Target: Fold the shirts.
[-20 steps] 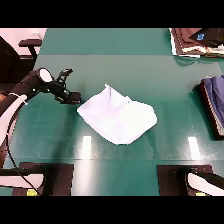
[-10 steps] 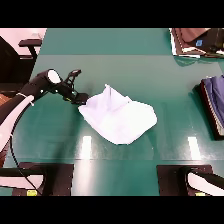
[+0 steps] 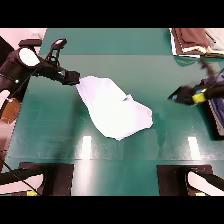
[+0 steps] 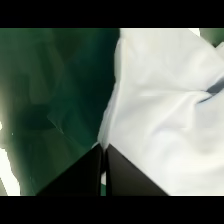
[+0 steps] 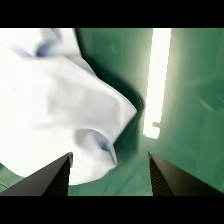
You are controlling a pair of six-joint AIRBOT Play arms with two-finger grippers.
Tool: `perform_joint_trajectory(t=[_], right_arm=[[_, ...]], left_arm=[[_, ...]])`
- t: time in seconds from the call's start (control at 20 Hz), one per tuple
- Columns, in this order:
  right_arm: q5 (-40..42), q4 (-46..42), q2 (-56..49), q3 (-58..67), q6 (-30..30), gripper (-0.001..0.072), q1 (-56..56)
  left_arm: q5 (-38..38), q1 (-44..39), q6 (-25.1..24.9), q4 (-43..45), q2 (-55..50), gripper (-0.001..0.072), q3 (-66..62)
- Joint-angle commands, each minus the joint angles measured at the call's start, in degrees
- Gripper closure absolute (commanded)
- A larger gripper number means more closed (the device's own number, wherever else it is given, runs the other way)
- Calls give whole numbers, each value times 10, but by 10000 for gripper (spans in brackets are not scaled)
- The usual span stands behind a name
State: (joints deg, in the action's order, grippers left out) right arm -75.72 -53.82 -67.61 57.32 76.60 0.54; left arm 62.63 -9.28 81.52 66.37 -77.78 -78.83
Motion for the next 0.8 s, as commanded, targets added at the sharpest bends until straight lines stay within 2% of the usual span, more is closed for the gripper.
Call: perform_joint_trajectory(t=[0.0,0.25,0.35,0.45,0.55,0.6,0.75], right_arm=[[81,3,-37,-101,-26,172,-47],[119,17,-132,-50,-28,174,-108],[121,18,-164,-23,-28,220,-123],[108,17,-192,2,-28,355,-139],[103,17,-206,16,-38,605,-153],[104,17,-206,21,-48,694,-158],[106,3,-181,47,-47,696,-153]], left_arm=[[1,2,1,0,8,683,-6],[1,2,1,0,8,683,-6],[0,2,1,0,8,682,-6],[0,1,1,0,8,682,-6],[2,2,1,0,8,683,-6],[4,2,1,0,8,683,-6],[10,2,1,1,15,684,-7]])
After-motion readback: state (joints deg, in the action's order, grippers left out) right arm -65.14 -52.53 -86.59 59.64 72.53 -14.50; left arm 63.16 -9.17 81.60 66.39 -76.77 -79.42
